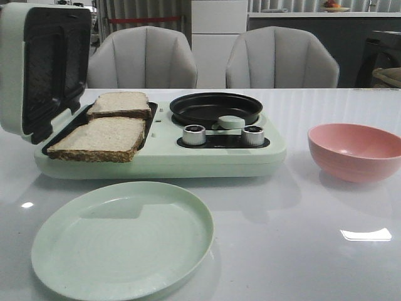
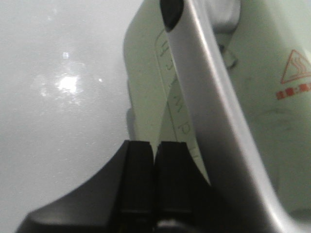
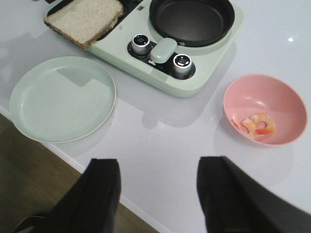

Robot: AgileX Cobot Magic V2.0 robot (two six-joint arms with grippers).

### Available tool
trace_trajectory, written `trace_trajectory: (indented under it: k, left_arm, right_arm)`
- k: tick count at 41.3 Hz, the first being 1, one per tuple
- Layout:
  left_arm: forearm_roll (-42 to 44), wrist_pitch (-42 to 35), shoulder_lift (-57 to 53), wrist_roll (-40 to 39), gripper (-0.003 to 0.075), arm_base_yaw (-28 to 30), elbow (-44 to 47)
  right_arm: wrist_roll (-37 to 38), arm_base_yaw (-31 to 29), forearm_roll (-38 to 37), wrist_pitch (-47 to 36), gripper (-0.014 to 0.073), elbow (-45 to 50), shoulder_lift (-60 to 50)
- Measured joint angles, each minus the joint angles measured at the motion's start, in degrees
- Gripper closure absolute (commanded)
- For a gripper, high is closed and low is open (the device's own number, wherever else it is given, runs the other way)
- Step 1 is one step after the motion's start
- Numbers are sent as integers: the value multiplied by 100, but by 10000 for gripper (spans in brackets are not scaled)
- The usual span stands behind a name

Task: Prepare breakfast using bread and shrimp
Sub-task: 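Push the raised grill lid down over the bread with the left gripper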

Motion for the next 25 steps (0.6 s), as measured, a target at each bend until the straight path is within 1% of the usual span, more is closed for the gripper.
trace_trajectory:
  k: [14,25]
  left_arm:
    - [-10,0,0,0,620,-818,0]
    - [-10,-67,0,0,619,-1308,0]
  right_arm:
    - [0,0,0,0,120,0,0]
    - [0,0,0,0,120,0,0]
